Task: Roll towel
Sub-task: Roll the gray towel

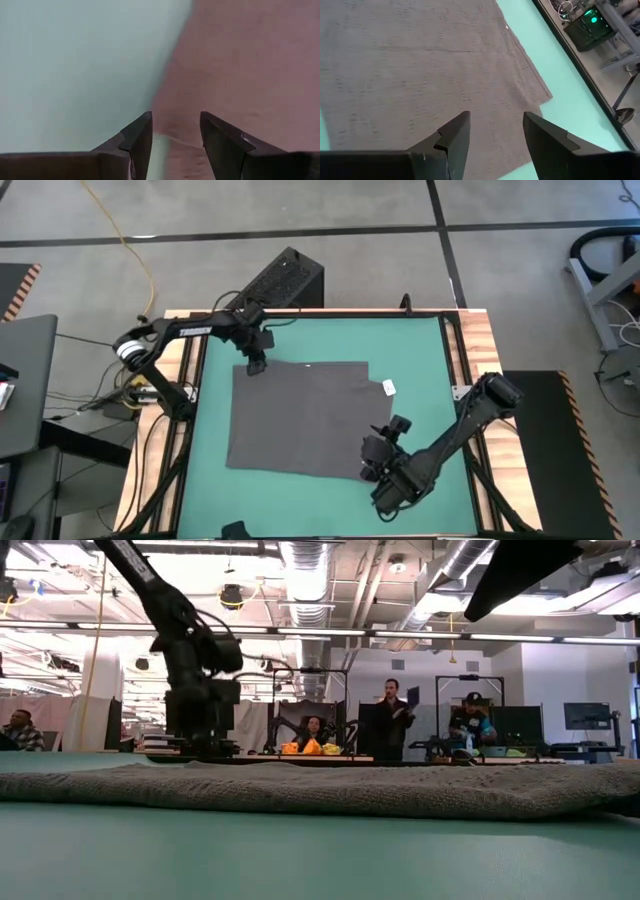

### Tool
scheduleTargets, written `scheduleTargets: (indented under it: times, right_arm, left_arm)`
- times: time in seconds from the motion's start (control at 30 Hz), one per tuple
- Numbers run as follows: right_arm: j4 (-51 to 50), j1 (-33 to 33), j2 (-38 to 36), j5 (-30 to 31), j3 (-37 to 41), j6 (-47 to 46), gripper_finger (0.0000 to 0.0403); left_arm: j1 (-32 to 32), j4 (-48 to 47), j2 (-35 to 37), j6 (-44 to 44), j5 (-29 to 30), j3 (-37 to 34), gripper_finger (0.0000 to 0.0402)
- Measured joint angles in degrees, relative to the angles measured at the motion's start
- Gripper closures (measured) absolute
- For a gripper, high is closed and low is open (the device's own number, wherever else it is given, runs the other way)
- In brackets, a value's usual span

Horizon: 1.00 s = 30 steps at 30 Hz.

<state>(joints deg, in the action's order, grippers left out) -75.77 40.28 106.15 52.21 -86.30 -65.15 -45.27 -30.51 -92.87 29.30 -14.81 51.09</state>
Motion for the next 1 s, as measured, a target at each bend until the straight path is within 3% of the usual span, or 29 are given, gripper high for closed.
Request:
scheduleTargets:
  times: [0.37,0.5,0.77,0.9,1.0]
  right_arm:
    - [1.31,1.37,0.0,0.04,0.0,-1.26,0.0196]
    - [1.36,1.33,0.0,0.06,0.0,-1.28,0.0196]
    - [1.46,1.37,0.0,-0.35,0.0,-1.3,0.0196]
    - [1.49,1.33,0.0,-0.91,0.0,-1.2,0.0196]
    - [1.66,1.33,0.0,-1.07,0.0,-1.04,0.0196]
  left_arm:
    - [-0.55,5.82,-1.91,1.71,6.97,0.0,0.0248]
    - [-0.34,4.5,-1.91,4.03,3.75,0.0,0.0248]
    - [-0.33,4.23,-1.91,5.89,2.79,0.05,0.0248]
    - [-0.62,-0.81,-1.83,7.17,-3.67,2.96,0.0248]
    - [-0.4,-3.03,-1.77,8.17,-2.15,3.54,0.0252]
